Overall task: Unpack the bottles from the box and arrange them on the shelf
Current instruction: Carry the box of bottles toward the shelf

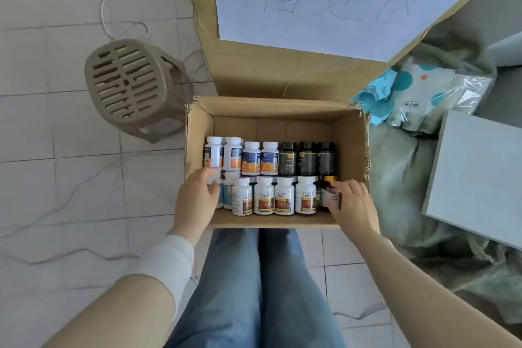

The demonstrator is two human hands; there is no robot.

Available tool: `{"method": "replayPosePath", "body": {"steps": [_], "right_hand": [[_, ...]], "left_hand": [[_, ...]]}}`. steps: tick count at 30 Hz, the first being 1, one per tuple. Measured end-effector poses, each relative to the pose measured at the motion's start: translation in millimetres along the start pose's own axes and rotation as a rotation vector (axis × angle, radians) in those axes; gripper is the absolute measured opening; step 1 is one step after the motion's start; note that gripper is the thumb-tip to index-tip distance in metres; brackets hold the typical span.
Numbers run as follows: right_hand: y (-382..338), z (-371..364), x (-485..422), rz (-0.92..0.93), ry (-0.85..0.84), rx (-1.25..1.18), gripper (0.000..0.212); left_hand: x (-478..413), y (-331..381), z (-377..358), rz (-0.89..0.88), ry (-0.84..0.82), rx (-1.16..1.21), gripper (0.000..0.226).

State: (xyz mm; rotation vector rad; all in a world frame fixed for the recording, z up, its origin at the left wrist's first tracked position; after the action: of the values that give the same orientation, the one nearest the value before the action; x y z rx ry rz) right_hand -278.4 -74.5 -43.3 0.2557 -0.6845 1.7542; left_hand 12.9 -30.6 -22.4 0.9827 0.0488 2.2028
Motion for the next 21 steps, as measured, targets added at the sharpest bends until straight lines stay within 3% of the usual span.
{"method": "replayPosePath", "body": {"steps": [3, 5, 7, 9, 11, 17, 21], "right_hand": [[25.4, 8.8, -10.0, -0.190, 0.296, -0.022, 0.042], [39.5, 8.7, -18.6, -0.335, 0.365, -0.037, 0.055], [48.7, 0.7, -30.9, -0.445, 0.301, -0.142, 0.062], [56.1, -7.9, -40.6, -0.559, 0.198, -0.305, 0.051], [64.0, -10.1, -46.5, -0.612, 0.139, -0.377, 0.042], [78.8, -3.9, -52.6, -0.495, -0.037, -0.296, 0.045], [71.9, 4.6, -26.6, -0.499, -0.043, -0.297, 0.042]], "left_hand": [[-17.7, -26.0, 13.7, 0.163, 0.239, 0.212, 0.044], [-33.1, -39.5, 13.7, 0.294, 0.232, 0.292, 0.059], [-49.3, -42.6, 0.2, 0.374, 0.054, 0.381, 0.060], [-59.5, -39.7, -10.1, 0.396, -0.082, 0.403, 0.054], [-67.5, -39.4, -13.6, 0.406, -0.089, 0.372, 0.049], [-64.4, -39.6, -9.2, 0.373, -0.022, 0.169, 0.040], [-46.2, -34.7, 4.6, 0.310, -0.002, 0.087, 0.037]]}}
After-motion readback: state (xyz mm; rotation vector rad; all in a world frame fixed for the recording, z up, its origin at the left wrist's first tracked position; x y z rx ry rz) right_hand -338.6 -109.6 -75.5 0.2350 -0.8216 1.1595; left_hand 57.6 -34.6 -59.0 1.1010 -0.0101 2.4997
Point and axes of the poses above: each hand's wrist, its own x-axis away from the middle knuckle, its own z-axis out of the back of the hand, y = z × x, the point moved 4 cm from there along -x, towards the middle knuckle, and after that the axes turned 12 degrees about z, right-handed, at the moved point
